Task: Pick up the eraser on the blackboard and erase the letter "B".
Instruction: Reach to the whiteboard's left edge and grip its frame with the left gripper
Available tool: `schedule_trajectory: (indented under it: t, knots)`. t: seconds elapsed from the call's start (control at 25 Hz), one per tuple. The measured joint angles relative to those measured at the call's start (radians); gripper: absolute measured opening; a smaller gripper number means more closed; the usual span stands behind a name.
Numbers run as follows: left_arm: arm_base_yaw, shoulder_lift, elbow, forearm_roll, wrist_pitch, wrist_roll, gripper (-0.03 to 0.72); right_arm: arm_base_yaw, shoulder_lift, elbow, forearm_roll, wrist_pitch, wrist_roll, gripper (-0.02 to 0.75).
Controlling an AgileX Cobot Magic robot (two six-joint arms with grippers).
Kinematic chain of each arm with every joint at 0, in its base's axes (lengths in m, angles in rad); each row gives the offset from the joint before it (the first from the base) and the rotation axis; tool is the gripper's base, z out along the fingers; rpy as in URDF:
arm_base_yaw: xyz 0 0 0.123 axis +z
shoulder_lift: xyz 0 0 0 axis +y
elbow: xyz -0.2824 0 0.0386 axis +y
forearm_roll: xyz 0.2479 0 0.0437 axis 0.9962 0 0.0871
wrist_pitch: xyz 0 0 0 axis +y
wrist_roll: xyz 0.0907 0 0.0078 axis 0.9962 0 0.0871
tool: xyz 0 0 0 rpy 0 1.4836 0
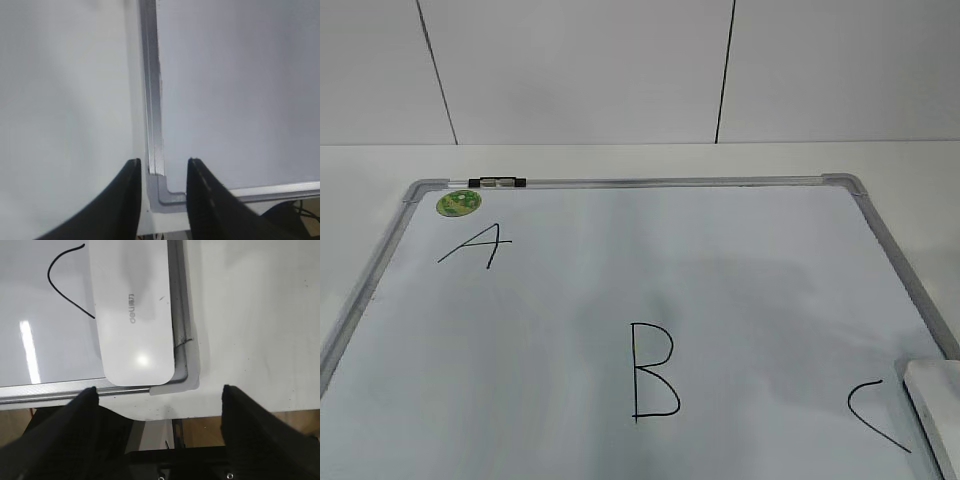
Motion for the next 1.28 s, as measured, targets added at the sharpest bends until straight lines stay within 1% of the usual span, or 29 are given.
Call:
schedule_trajectory:
  t: [0.24,0.52,0.88,1.16,1.28]
  knots:
    - [0.0,0.249,-0.136,0.0,-0.069,0.024,0.238,0.0,0.0,0.0,-0.002,-0.011,0.0,0.584]
    - [0.0,0.476,-0.234,0.0,-0.124,0.057,0.238,0.0,0.0,0.0,-0.004,-0.015,0.0,0.584]
    - [0.0,0.634,-0.29,0.002,-0.203,0.076,0.237,0.0,0.0,0.0,-0.004,-0.016,-0.002,0.584]
    - [0.0,0.7,-0.292,0.007,-0.234,0.077,0.235,0.0,0.0,0.0,-0.004,-0.016,-0.002,0.584]
    - [0.0,0.721,-0.292,0.017,-0.239,0.078,0.223,0.0,0.0,0.0,-0.004,-0.016,-0.002,0.584]
